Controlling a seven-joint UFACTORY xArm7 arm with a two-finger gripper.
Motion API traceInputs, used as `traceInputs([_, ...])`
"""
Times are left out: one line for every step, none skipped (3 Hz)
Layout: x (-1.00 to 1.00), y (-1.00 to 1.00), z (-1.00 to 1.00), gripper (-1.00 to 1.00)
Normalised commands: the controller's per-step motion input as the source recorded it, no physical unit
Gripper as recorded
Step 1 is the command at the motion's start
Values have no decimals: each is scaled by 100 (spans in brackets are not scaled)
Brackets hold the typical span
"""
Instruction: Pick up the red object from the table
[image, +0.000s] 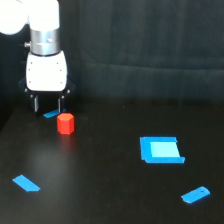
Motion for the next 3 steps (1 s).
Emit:
traceInputs([2, -9, 4, 87])
traceInputs([33, -79, -20, 89])
traceInputs([52, -80, -13, 96])
